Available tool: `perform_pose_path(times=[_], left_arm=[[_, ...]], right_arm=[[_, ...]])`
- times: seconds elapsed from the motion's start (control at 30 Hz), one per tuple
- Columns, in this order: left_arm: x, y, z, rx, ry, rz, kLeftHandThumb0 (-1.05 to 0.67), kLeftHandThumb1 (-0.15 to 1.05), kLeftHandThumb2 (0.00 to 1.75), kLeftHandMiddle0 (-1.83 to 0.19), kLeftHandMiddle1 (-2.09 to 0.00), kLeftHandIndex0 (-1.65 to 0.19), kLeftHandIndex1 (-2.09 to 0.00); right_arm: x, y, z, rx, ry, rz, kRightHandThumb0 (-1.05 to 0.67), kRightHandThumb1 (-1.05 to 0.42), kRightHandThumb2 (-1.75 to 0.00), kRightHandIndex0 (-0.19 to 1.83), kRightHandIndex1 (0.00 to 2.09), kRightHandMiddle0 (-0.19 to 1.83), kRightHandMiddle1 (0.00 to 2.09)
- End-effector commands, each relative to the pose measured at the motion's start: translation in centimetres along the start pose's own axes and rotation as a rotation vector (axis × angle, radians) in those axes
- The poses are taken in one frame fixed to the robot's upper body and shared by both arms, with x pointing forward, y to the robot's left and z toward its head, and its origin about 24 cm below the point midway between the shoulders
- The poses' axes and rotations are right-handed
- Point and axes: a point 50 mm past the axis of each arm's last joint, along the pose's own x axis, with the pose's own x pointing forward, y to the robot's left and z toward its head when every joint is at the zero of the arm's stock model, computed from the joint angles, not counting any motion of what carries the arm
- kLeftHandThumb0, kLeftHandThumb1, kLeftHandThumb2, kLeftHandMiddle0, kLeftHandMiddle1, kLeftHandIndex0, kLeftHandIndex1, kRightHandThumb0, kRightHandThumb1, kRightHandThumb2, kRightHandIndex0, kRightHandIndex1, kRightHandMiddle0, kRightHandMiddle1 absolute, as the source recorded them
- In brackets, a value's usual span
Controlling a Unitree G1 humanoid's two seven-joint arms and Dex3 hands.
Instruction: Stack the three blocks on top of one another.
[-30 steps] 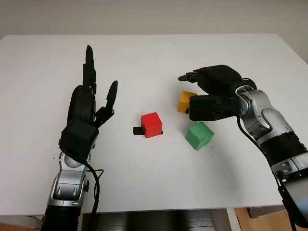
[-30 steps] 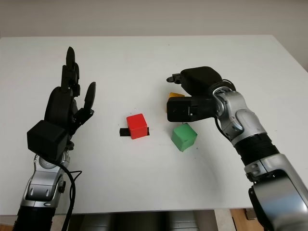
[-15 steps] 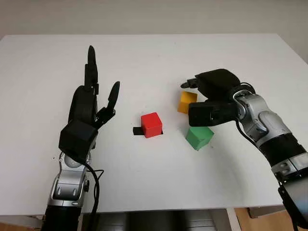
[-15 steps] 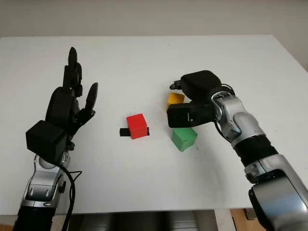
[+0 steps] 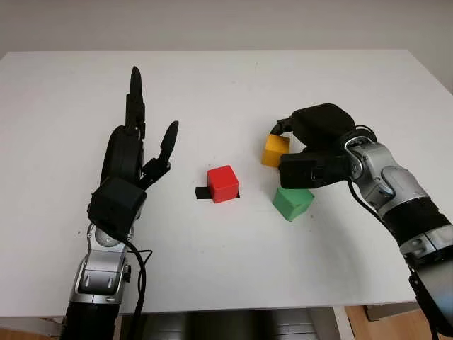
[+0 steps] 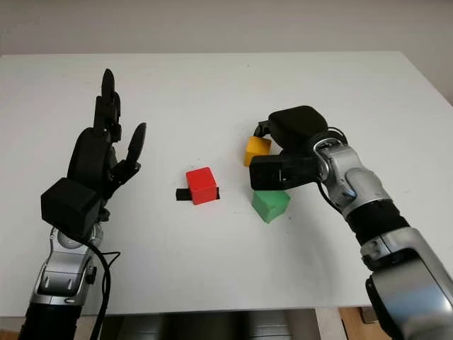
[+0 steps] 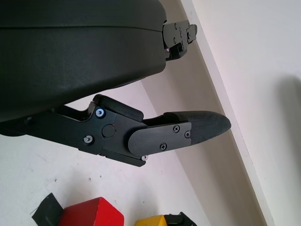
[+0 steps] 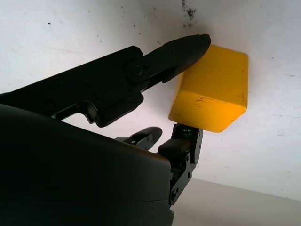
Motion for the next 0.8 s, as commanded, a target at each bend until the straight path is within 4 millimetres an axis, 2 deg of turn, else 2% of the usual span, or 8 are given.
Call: perform_pose_path(times=[0.0, 0.03, 0.07, 0.1, 0.37, 0.43, 0.63, 0.77], left_arm=[[0.08, 0.04, 0.40, 0.008, -0.024, 0.000, -0.68, 1.05, 0.58, 0.16, -0.06, 0.19, -0.05], [0.08, 0.03, 0.39, 0.009, -0.024, 0.000, -0.68, 1.05, 0.58, 0.16, -0.06, 0.19, -0.05], [0.08, 0.03, 0.38, 0.010, -0.024, 0.001, -0.68, 1.05, 0.59, 0.16, -0.05, 0.19, -0.05], [0.08, 0.02, 0.37, 0.007, -0.024, 0.000, -0.67, 1.05, 0.59, 0.16, -0.05, 0.19, -0.05], [0.06, -0.03, 0.32, 0.011, -0.028, 0.000, -0.67, 1.05, 0.59, 0.16, -0.06, 0.18, -0.05], [0.03, -0.06, 0.34, 0.016, -0.027, 0.000, -0.68, 1.05, 0.58, 0.15, -0.06, 0.18, -0.05], [-0.01, -0.11, 0.21, 0.013, -0.030, -0.004, -0.67, 1.05, 0.58, 0.15, -0.06, 0.18, -0.05], [-0.05, -0.19, 0.22, 0.018, -0.027, -0.006, -0.67, 1.05, 0.58, 0.14, -0.06, 0.19, -0.05]], right_arm=[[0.09, -0.59, -0.16, 0.011, -0.003, -0.023, -0.56, -0.96, -0.05, 0.56, 0.23, 0.44, 1.15], [0.09, -0.59, -0.17, 0.021, -0.006, -0.024, -0.55, -0.96, -0.05, 0.49, 0.39, 0.43, 1.18], [0.09, -0.59, -0.17, 0.031, -0.008, -0.023, -0.54, -0.96, -0.05, 0.35, 0.69, 0.43, 1.21], [0.09, -0.63, -0.14, 0.038, -0.009, -0.020, -0.53, -0.96, -0.05, 0.28, 0.83, 0.43, 1.23], [0.06, -0.78, 0.01, 0.079, -0.030, -0.052, -0.49, -1.00, -0.06, 0.21, 1.11, 0.43, 1.35], [0.03, -0.76, 0.00, 0.086, -0.038, -0.061, -0.49, -1.00, -0.06, 0.19, 1.11, 0.42, 1.37], [0.04, -0.82, -0.01, 0.121, -0.060, -0.083, -0.48, -1.01, -0.06, 0.20, 0.90, 0.37, 1.39], [0.13, -1.13, -0.10, 0.208, -0.067, -0.084, -0.48, -1.02, -0.06, 0.19, 0.83, 0.35, 1.37]])
